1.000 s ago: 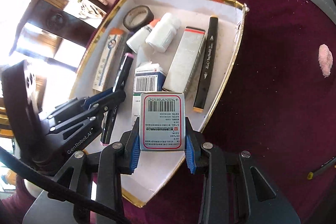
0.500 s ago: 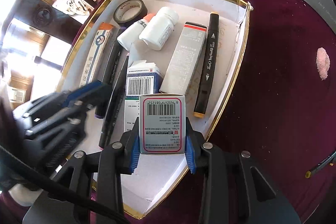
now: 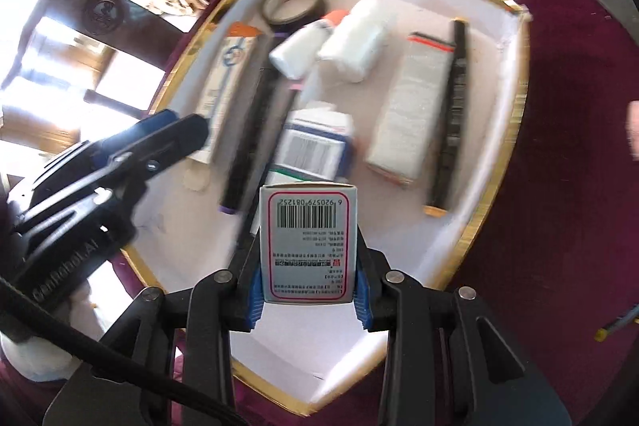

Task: Organize objects
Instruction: 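Lower the marker and white box into the tray and open both grippers, then grasp the pink plush toy with the left gripper while the right grasps the white pill bottle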

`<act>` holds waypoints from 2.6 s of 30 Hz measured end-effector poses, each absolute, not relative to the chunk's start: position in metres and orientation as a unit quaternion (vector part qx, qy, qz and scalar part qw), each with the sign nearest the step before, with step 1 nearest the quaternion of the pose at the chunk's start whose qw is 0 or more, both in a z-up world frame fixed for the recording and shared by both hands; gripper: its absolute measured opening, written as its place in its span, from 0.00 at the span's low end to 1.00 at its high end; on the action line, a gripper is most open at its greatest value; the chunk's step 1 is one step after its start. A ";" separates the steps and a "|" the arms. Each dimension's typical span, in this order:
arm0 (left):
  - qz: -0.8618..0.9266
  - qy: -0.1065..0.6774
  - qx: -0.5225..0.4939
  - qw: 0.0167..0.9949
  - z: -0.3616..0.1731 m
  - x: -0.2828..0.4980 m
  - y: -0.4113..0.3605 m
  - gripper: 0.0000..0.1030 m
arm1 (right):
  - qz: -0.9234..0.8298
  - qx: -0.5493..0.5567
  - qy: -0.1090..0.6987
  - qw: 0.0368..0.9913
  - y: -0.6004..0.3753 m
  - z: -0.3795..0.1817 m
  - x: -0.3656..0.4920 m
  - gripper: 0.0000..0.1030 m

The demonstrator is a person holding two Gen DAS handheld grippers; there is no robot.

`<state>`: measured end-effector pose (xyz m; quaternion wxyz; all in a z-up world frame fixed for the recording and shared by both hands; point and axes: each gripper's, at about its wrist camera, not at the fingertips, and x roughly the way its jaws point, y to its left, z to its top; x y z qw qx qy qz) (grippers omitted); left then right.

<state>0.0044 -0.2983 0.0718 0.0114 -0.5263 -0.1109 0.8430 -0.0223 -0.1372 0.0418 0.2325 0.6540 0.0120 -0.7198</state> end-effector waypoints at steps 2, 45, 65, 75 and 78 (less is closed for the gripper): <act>0.844 -0.111 -0.524 0.011 0.072 0.004 -0.299 0.28 | -0.730 0.650 0.039 0.207 -0.130 0.046 -0.021 0.32; 0.820 -0.079 -0.560 0.091 0.095 -0.030 -0.141 0.47 | -0.780 0.590 -0.198 0.060 0.151 0.065 -0.016 0.62; 0.867 0.038 -0.489 0.088 0.027 -0.184 0.056 0.61 | -0.771 0.572 -0.276 -0.054 0.352 0.056 0.065 0.62; 0.852 0.059 -0.510 0.105 0.016 -0.193 0.078 0.25 | -0.779 0.572 -0.252 -0.047 0.354 0.057 0.034 0.62; 0.847 0.006 -0.519 0.120 0.026 -0.186 0.060 0.25 | -0.788 0.569 -0.234 -0.036 0.345 0.060 0.015 0.62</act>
